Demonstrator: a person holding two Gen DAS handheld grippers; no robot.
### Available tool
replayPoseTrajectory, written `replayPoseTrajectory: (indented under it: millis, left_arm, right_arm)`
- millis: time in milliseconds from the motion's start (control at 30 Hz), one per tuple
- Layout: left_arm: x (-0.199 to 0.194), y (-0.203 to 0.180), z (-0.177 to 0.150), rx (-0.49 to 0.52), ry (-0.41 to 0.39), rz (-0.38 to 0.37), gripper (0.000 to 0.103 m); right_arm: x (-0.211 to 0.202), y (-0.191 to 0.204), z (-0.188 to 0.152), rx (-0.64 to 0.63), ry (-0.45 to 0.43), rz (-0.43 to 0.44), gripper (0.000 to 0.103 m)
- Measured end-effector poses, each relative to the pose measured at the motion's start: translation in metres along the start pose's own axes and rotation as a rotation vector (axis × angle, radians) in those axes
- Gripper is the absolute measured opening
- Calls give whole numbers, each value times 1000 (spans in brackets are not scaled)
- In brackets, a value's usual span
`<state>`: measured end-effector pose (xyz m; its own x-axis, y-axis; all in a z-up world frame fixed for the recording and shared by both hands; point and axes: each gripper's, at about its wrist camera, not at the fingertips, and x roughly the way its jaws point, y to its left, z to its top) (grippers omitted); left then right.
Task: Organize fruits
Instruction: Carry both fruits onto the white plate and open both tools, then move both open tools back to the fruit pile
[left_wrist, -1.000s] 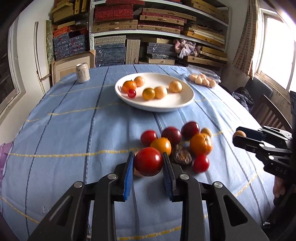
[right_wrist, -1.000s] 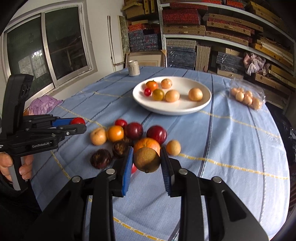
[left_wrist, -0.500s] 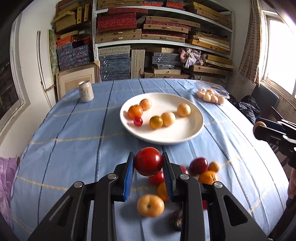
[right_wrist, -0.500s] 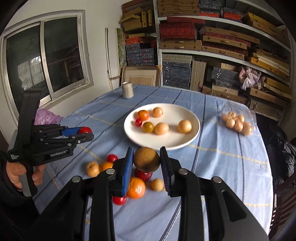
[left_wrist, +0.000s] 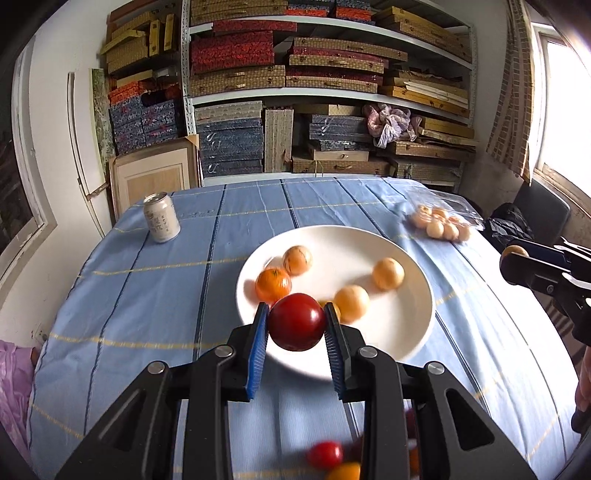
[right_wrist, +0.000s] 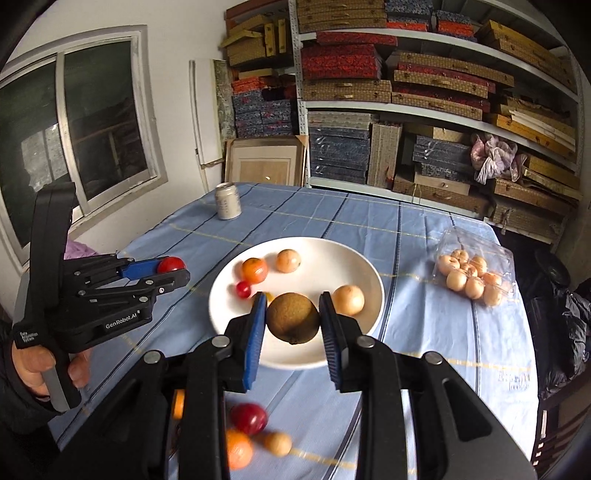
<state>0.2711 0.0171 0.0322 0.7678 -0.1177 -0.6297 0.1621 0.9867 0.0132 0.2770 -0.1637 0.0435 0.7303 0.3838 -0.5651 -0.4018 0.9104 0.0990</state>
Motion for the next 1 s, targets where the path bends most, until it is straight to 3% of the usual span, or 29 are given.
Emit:
replayPoseTrajectory:
  millis: [433, 600, 767, 833, 867, 900, 1000]
  left_arm:
    - [115, 20, 22, -71, 119, -21, 30]
    - [141, 23, 20, -92, 150, -24, 30]
    - [143, 17, 24, -70, 124, -39, 30]
    - [143, 15, 26, -66, 119, -42, 39]
    - [141, 16, 27, -75, 112, -38, 53]
    - [138, 16, 28, -83, 103, -35, 59]
    - [124, 19, 30, -84, 74, -24, 65]
  right_arm:
    - [137, -36, 33, 43, 112, -61, 28]
    - [182, -45, 29, 61, 167, -87, 28]
    - [202, -52, 25, 83, 186, -84, 28]
    - [201, -53, 24, 84, 178, -77, 30]
    - [198, -56, 25, 90, 168, -81, 32]
    - [196, -58, 25, 98, 163, -80, 35]
    - [185, -62, 24, 104, 158, -98, 35]
